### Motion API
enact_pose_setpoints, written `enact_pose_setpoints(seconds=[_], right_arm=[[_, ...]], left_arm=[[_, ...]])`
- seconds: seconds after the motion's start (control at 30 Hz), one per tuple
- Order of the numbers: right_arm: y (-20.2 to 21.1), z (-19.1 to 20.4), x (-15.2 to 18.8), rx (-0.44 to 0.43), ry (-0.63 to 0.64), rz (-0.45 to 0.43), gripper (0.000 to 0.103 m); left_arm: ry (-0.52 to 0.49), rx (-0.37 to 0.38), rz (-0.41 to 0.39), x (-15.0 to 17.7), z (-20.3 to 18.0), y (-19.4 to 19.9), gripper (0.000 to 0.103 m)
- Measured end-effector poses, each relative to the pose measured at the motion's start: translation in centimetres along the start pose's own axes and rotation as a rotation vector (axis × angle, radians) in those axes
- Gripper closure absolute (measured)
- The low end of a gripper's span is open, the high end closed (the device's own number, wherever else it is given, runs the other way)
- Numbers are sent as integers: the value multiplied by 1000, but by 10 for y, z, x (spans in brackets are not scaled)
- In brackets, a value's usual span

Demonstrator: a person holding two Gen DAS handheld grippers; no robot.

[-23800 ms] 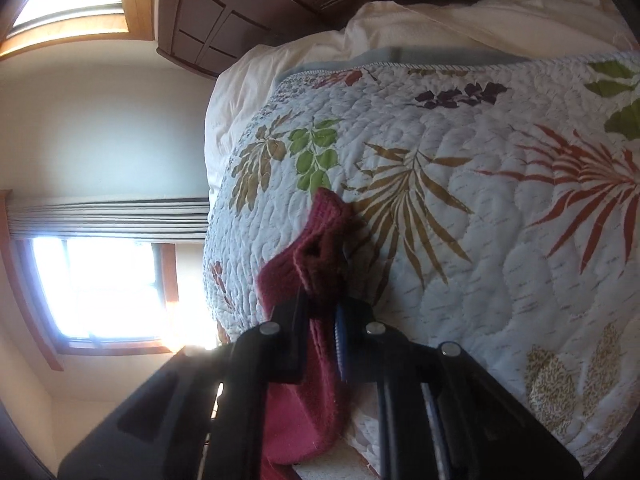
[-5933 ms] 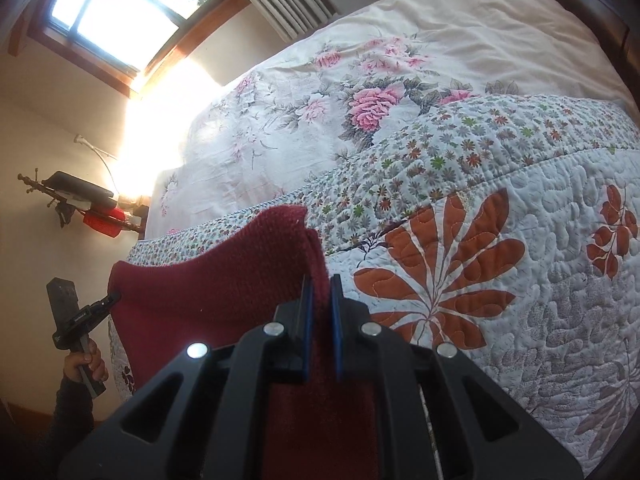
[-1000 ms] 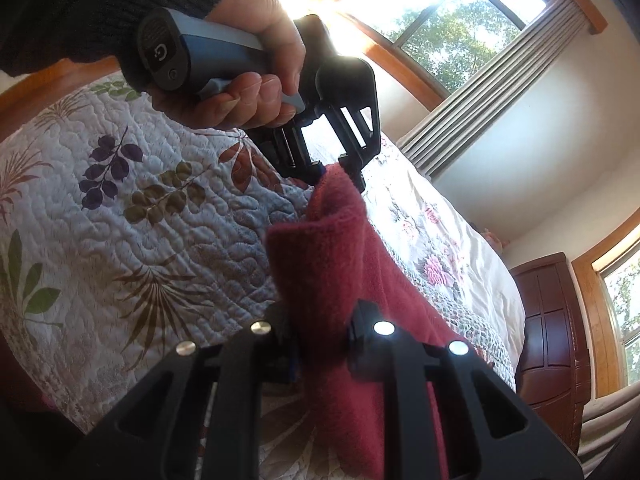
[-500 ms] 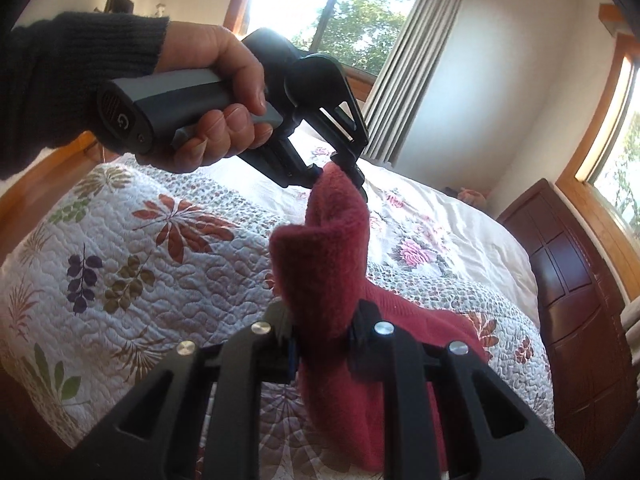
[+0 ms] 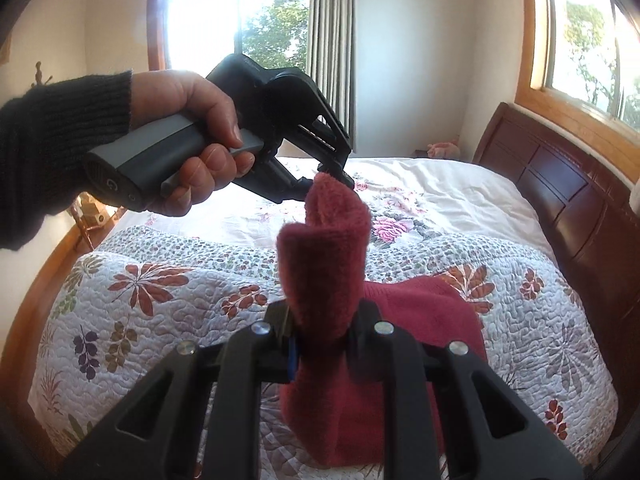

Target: Fold small clothes

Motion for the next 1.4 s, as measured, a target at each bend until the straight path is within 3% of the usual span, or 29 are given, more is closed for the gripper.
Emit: enact_pose_setpoints(seconds=[0.33,0.77,1.0,1.23,1.4], right_arm=[[-13,-82,28,-85,-226,18,87],[-44,-173,104,-290,-565,83,89],[-54,-200,132,-393,-675,94,91],[-49,-208,140,-471,-703,75,93],[-43,-212,150,-512,-741,52,94]], left_arm=[[-13,-183,95,-23,-43,-75,87],[-10,-486,231,-40,-67,-187,87],[-25,-604,244,-42,-79,-211,87],[-21,-661,234,-40,-89,-213,87],[-55,-745,203,-34,-102,-219,87]])
Point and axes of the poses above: each gripper's, at about its wrist camera, not at the fingertips, and y roughly against the way its jaws point, z to its left, x to its underside, the point moved 4 cm from there along -y, roughly the way its jaws point, and after that the axes turned 8 degrees about z, right-handed, at the moved point
